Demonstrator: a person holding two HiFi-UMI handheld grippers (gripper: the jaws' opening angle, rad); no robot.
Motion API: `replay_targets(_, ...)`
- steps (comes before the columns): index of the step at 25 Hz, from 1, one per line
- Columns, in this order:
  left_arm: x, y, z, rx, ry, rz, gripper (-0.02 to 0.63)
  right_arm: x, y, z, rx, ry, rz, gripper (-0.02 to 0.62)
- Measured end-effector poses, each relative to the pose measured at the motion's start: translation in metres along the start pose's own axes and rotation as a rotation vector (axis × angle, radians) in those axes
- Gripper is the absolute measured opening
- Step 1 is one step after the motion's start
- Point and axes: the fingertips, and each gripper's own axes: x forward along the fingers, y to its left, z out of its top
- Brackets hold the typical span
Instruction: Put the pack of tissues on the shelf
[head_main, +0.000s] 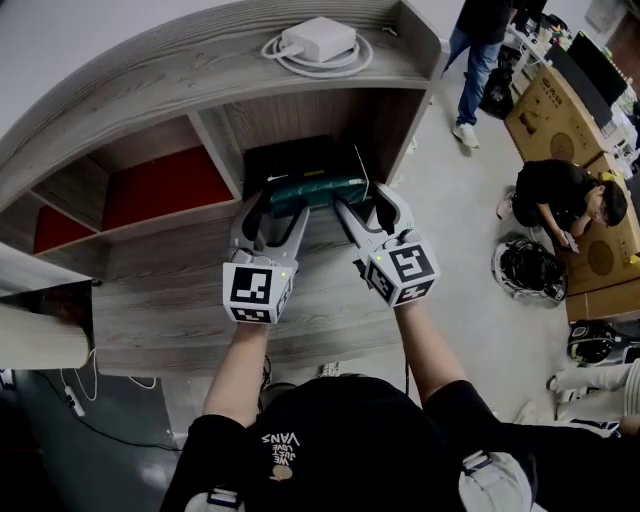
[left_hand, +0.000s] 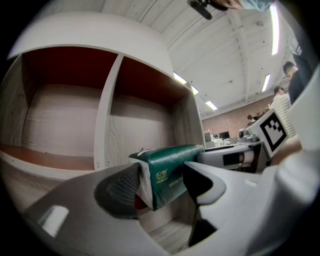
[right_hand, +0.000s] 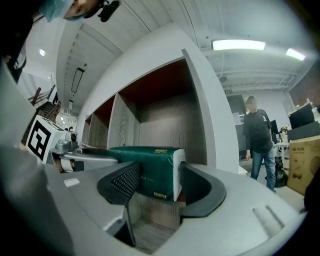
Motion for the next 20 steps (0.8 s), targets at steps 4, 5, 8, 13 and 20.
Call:
replay_targets(4,-0.003,-0.001,-0.003,-0.008,-0.001,-0.024,0.304,-0.003,0.0,-0.001,0.01,-0.005,-0.001,0.233)
replay_targets(5,-0.004,-0.003,-0.004,-0.012,0.0,-0.029,0.307,-0.005,0.0,-0.001,0.012,-0.005,-0.004,0.233)
replay_targets(8,-0.011,-0.005,-0.009,-0.032,0.003,-0.022,0.311,-0.011,0.003,0.0,0.015,-0.004,-0.017,0.234)
replay_targets(13,-0.031,-0.006,-0.011,-0.044,0.0,0.013,0.31,-0.024,0.008,-0.004,-0.016,-0.01,-0.045,0.233)
replay_targets(20,-0.037,-0.019,-0.012,-0.014,0.002,0.011,0.169,-0.028,0.018,-0.013,-0.038,0.008,-0.048,0.108)
